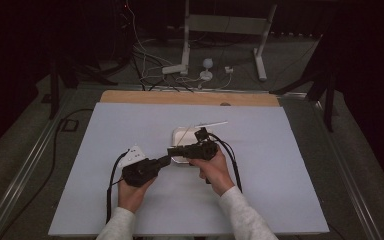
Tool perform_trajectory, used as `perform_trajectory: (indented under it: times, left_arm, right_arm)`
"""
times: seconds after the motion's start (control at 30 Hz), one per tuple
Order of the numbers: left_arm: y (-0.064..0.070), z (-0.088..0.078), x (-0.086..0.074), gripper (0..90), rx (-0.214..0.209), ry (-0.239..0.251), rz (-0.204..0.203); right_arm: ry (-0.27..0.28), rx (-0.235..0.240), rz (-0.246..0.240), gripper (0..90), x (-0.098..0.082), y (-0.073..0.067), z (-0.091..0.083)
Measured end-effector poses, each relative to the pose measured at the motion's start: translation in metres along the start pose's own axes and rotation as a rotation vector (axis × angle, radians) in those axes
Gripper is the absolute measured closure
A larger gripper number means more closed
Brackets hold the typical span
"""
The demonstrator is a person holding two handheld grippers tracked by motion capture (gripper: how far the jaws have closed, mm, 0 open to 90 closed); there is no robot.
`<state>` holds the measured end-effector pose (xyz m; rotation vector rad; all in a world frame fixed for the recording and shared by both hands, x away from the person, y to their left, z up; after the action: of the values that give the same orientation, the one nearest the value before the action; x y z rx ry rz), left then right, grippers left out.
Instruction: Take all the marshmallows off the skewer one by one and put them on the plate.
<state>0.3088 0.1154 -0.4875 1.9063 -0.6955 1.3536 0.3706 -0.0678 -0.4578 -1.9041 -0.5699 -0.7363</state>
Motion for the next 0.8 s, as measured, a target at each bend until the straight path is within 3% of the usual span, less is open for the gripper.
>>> perform_trajectory:
  times: [0.13, 0.33, 0.53, 0.63, 0.73, 0.77, 0.8]
  left_arm:
    - [0.0, -0.001, -0.001, 90.0, -0.011, -0.011, 0.013]
    - [0.003, 0.001, -0.001, 90.0, -0.026, -0.016, 0.023]
    - [0.003, -0.001, -0.001, 90.0, -0.035, -0.017, 0.039]
    - [0.005, 0.001, 0.0, 90.0, -0.045, -0.014, 0.045]
    - [0.006, -0.001, 0.001, 90.0, -0.043, -0.014, 0.057]
    - [0.006, -0.001, 0.001, 90.0, -0.032, -0.027, 0.072]
    - [0.005, -0.002, -0.001, 90.0, -0.021, -0.041, 0.08]
  right_arm:
    - [0.067, -0.015, 0.026, 74.7, 0.009, 0.005, -0.016]
    - [0.076, -0.038, 0.001, 75.0, 0.016, 0.007, -0.028]
    - [0.149, -0.059, 0.012, 75.8, 0.032, 0.012, -0.051]
    - [0.147, -0.078, -0.013, 75.9, 0.038, 0.011, -0.058]
    - [0.159, -0.083, -0.017, 76.2, 0.041, 0.01, -0.062]
    - [0.201, -0.089, -0.003, 77.2, 0.044, 0.012, -0.067]
    - [0.201, -0.089, -0.003, 77.2, 0.044, 0.012, -0.067]
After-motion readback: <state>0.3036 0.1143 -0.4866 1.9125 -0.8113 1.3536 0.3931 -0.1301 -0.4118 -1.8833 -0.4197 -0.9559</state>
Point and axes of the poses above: each handheld gripper's, and its own axes: z roughly forward along the jaws, x roughly out of its top, y roughly to its right, the point moved 3 cm from there along z, roughly forward along the jaws, and after that the axes turned 7 degrees about y, right-handed, at the moved point
